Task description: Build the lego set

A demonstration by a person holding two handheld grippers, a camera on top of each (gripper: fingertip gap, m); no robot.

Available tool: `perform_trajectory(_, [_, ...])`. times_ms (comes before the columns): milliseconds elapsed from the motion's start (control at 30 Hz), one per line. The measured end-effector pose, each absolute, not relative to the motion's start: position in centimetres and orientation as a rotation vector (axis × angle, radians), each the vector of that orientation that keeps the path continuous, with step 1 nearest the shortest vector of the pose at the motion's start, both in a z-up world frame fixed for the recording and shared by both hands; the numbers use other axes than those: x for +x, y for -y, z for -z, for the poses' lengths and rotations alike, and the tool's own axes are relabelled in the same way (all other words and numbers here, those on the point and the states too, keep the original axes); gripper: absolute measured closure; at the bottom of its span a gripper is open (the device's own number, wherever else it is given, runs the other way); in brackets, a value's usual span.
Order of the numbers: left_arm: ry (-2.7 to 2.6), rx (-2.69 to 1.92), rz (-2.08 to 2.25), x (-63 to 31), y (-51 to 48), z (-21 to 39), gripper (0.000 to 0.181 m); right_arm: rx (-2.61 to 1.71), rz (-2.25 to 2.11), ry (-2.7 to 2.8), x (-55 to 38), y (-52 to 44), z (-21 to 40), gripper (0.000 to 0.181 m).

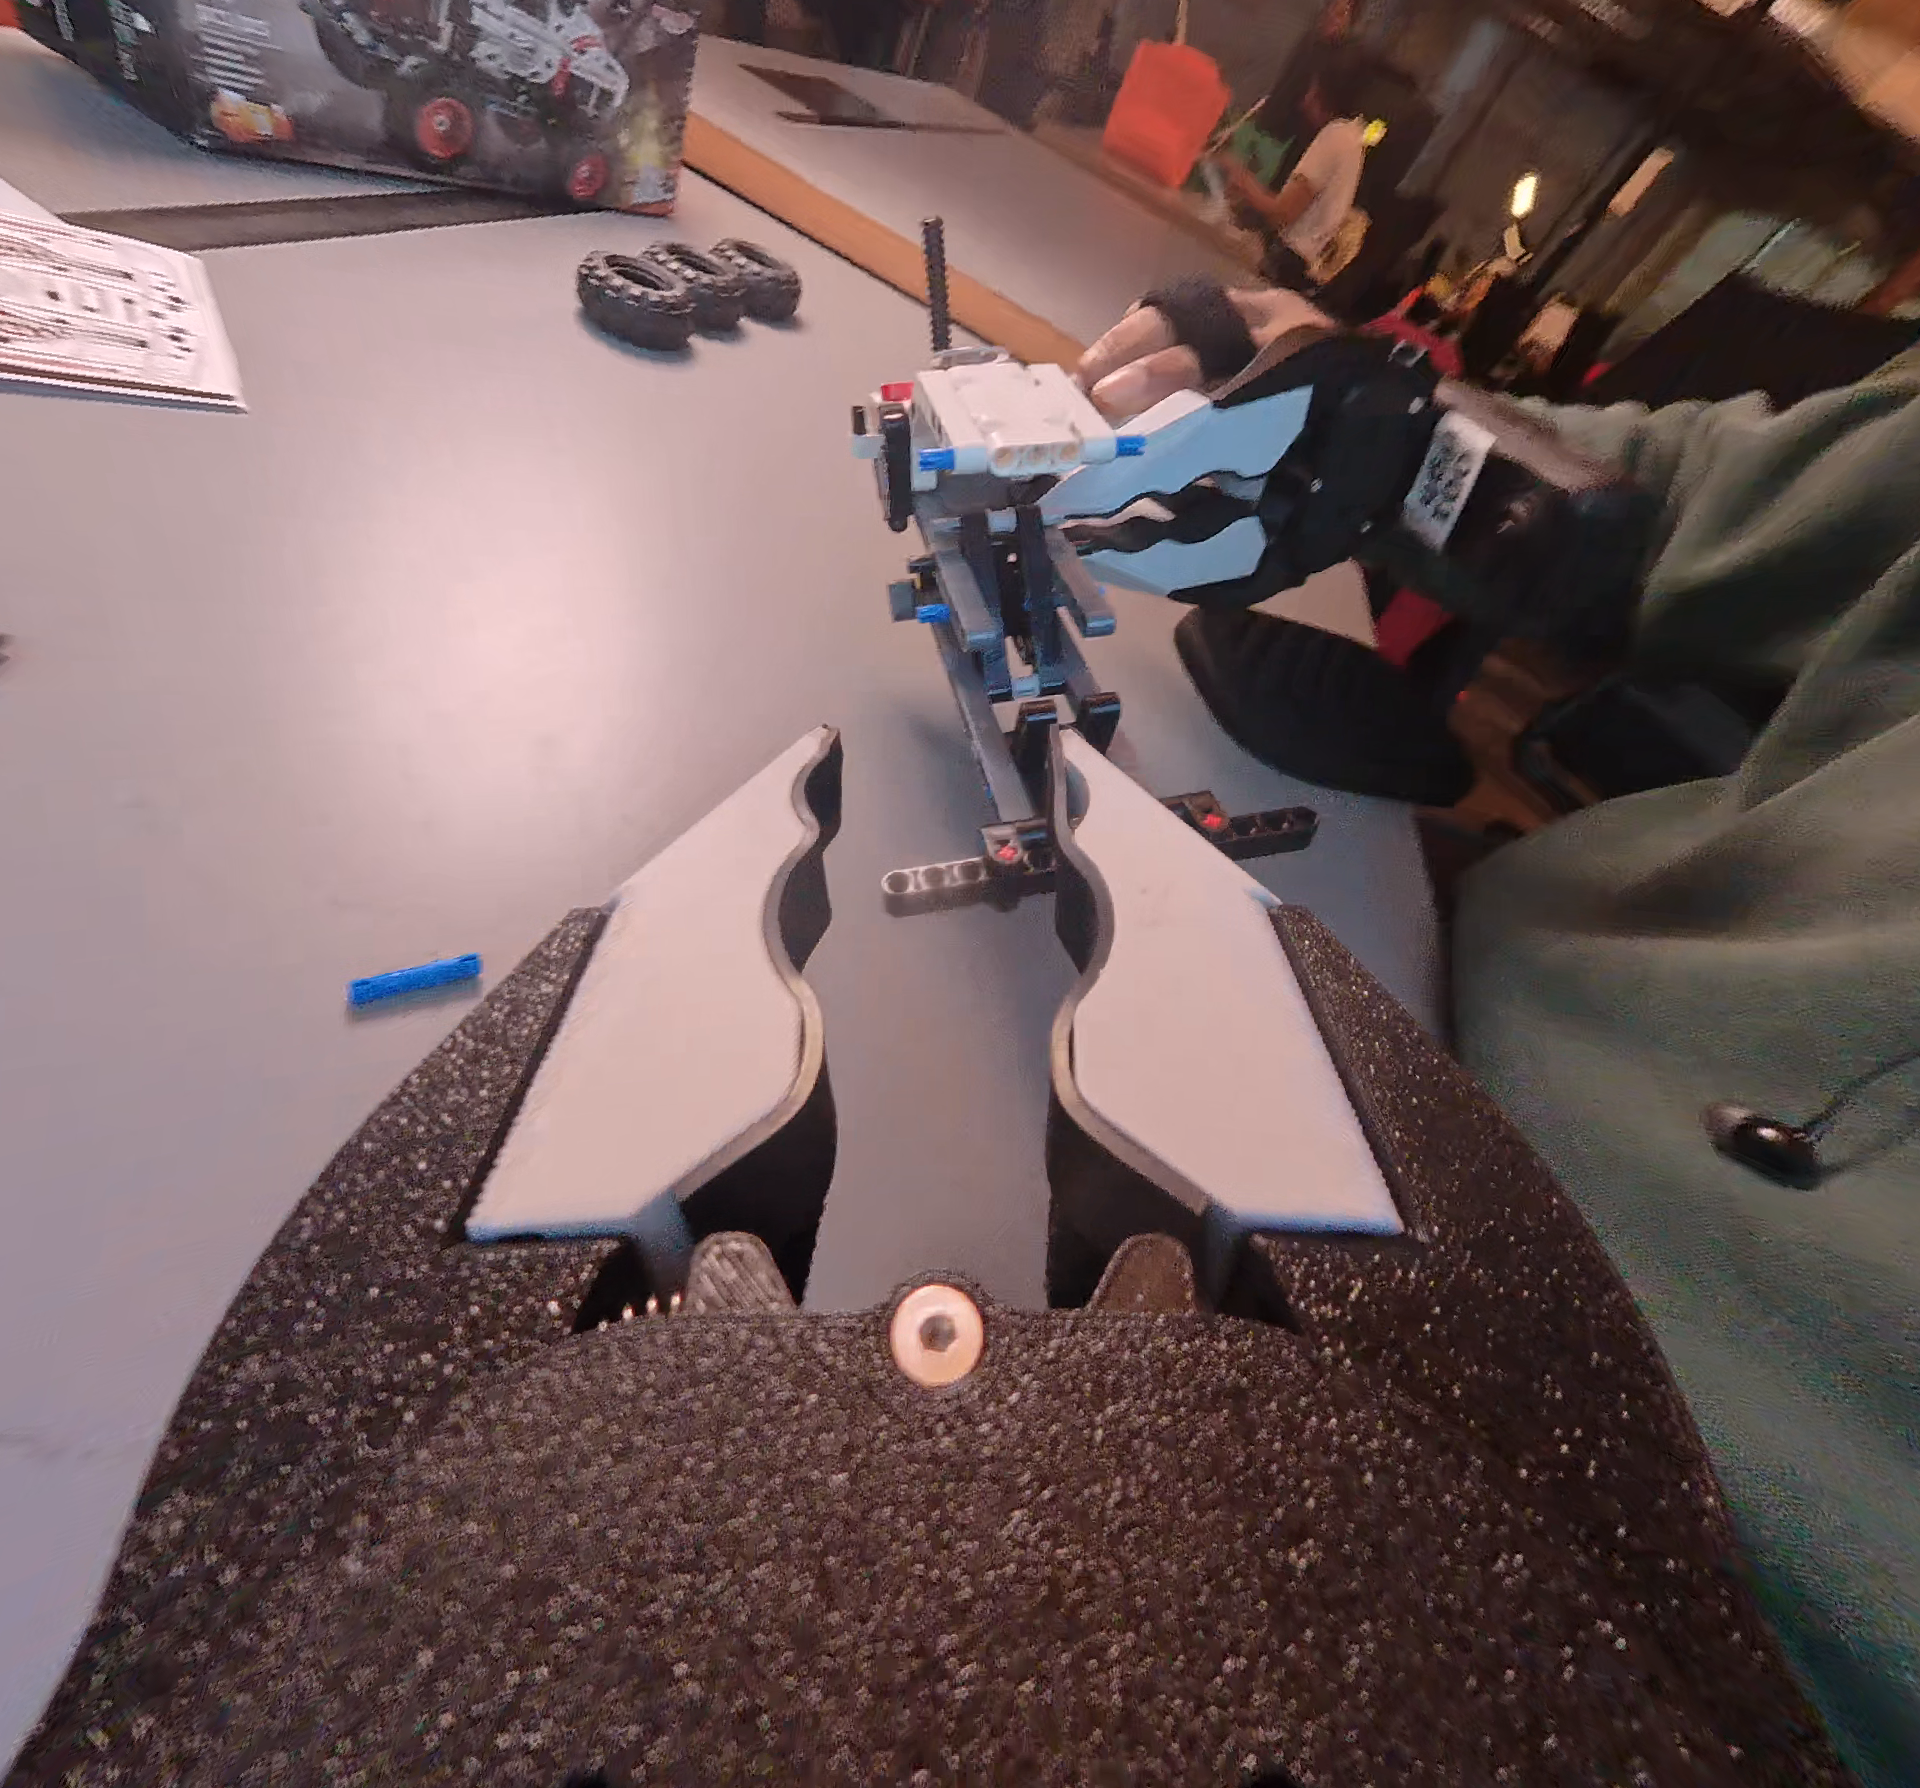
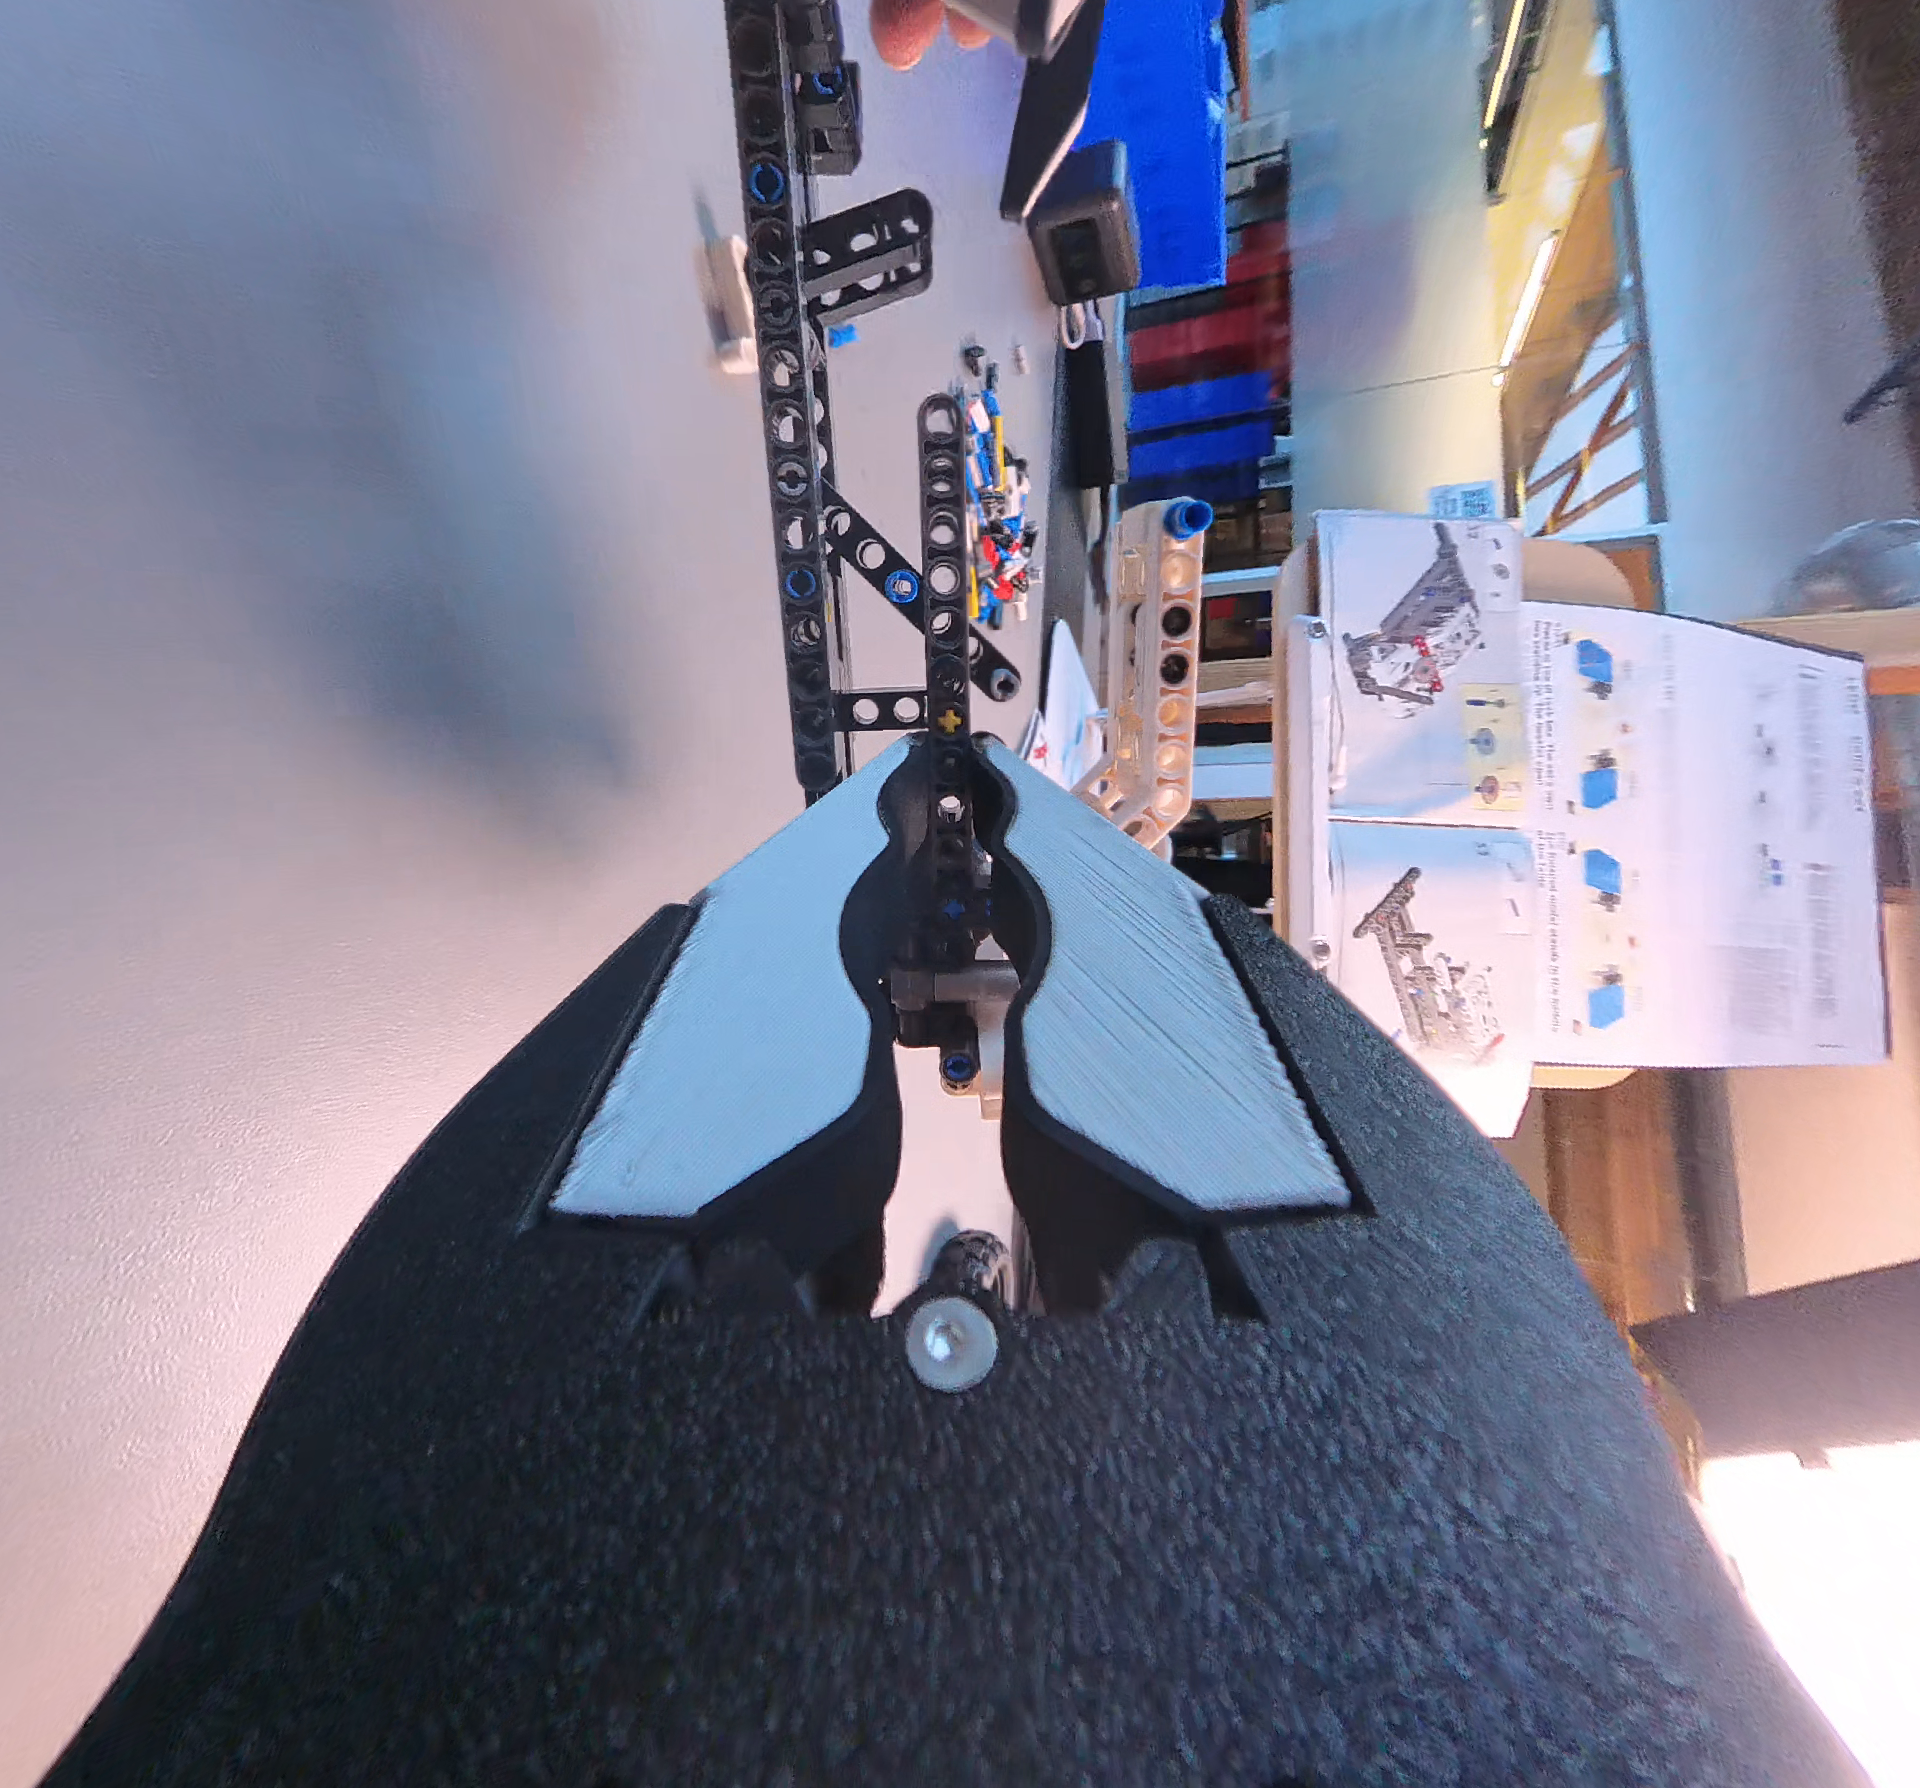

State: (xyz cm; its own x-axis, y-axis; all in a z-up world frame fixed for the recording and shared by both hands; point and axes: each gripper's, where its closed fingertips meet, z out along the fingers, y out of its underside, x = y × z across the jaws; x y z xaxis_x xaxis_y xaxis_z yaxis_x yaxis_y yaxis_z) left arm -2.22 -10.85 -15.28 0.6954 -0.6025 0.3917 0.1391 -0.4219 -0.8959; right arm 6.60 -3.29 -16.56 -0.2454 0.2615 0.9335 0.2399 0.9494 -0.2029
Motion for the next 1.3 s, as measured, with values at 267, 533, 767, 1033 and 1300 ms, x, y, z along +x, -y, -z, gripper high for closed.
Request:
perform_trajectory(267, [-0.239,-1.828,1.228,0.5,10.5,15.1,0.128,-0.214,0.026,1.712,6.1,4.7,14.8,0.174])
perform_trajectory(533, [-0.164,-1.802,1.597,2.9,11.3,14.7,0.132,0.004,0.035,1.675,4.9,7.6,12.4,0.174])
perform_trajectory(767, [-0.166,-1.781,1.726,4.6,12.1,14.4,0.144,0.072,0.037,1.697,4.7,7.9,12.5,0.174])
perform_trajectory(1033, [0.029,-1.802,1.745,4.3,10.5,15.3,0.145,-0.017,0.051,1.686,4.5,6.1,13.8,0.17])
perform_trajectory(1300, [0.177,-1.783,1.705,2.6,9.1,16.0,0.146,-0.294,-0.071,1.663,5.1,4.4,13.3,0.156])
